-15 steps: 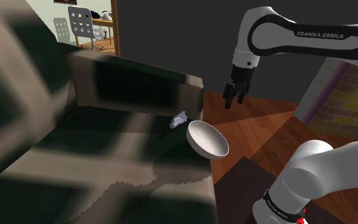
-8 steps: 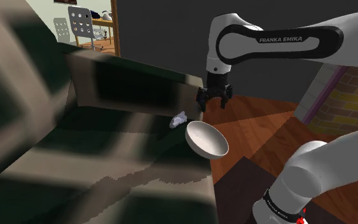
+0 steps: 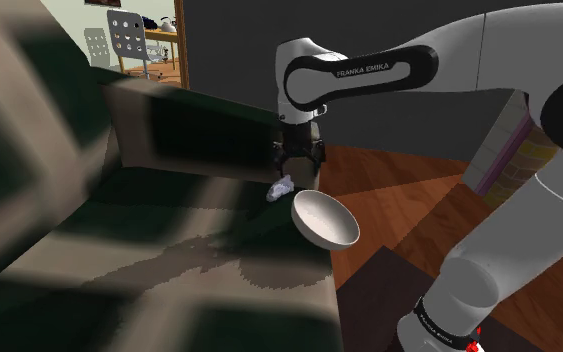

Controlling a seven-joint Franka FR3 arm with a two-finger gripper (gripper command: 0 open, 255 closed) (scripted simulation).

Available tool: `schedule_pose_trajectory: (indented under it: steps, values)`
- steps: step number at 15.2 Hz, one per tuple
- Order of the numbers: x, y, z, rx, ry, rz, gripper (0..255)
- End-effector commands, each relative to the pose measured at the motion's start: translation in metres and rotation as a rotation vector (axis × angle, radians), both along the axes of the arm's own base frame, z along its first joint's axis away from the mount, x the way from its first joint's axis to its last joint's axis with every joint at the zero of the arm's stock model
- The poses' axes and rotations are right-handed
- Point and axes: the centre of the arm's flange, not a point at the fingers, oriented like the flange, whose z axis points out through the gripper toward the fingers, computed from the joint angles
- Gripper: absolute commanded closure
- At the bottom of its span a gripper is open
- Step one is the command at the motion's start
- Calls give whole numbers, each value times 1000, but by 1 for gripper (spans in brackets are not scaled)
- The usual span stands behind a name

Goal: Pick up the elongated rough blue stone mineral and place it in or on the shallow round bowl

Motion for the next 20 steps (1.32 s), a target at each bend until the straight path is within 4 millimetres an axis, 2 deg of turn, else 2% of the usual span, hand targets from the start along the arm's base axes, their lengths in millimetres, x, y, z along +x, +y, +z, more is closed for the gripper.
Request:
schedule_pose_trajectory:
  steps: [1, 6, 14, 20]
  values:
    - [26, 7, -13, -27, 7, -111, 0]
    - [90, 7, -44, -90, 25, -356, 0]
    - [81, 2, -82, -90, 25, -356, 0]
    - [81, 2, -82, -90, 25, -356, 0]
